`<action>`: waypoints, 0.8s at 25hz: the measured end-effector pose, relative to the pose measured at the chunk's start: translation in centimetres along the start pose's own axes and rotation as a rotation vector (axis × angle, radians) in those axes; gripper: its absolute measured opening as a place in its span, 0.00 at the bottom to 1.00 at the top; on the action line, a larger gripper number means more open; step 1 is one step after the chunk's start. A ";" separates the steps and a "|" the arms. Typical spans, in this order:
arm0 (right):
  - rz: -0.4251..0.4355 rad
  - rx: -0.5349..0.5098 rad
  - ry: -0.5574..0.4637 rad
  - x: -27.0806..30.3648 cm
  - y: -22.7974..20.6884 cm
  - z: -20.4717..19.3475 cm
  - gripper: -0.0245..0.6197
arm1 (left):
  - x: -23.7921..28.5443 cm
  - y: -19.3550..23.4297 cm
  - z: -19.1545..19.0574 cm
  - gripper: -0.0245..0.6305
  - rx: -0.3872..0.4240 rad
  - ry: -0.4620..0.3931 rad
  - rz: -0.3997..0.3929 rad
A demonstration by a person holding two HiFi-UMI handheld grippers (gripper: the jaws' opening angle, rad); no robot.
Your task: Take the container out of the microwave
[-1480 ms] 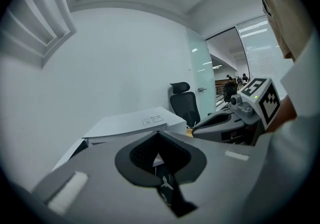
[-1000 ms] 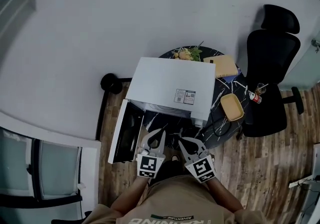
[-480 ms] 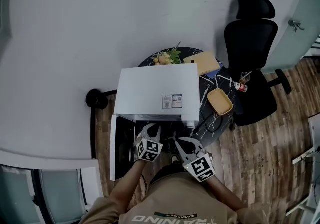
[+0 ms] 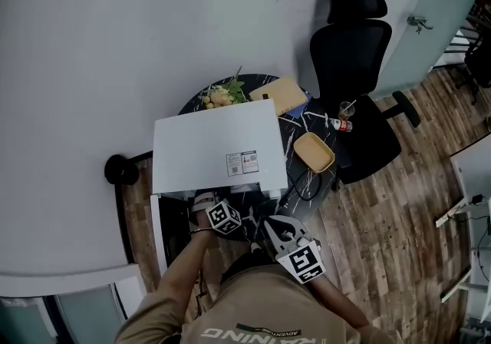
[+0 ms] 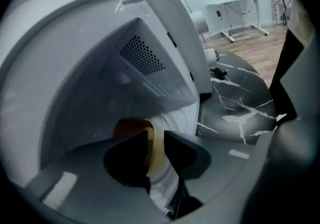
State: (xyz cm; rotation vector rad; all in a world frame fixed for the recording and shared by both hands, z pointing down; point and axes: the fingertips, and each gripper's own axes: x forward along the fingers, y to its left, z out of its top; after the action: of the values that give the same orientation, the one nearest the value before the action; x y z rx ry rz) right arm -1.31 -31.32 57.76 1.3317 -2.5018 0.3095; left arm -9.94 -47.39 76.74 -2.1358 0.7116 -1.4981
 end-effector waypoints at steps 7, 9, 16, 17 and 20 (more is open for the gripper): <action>-0.044 0.027 0.025 0.5 -0.6 -0.6 0.05 | 3.3 0.1 -1.0 0.16 0.050 0.026 -0.030; -0.052 0.032 0.026 0.5 -0.7 -0.7 0.05 | 4.1 -0.8 -1.8 0.16 0.048 0.054 -0.082; -0.074 0.035 0.025 0.4 -1.3 -0.8 0.05 | 4.6 -0.8 -2.8 0.07 0.076 0.108 -0.116; -0.072 0.034 0.025 0.4 -1.2 -0.9 0.05 | 4.6 -1.1 -2.9 0.06 0.074 0.102 -0.122; -0.061 0.033 0.025 0.4 -1.0 -1.0 0.05 | 3.9 -1.4 -2.6 0.05 0.076 0.084 -0.124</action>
State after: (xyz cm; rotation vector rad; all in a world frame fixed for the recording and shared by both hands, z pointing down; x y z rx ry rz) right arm -0.53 -31.85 58.87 1.4053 -2.4403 0.3534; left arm -11.07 -48.89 81.29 -2.1052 0.5497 -1.6603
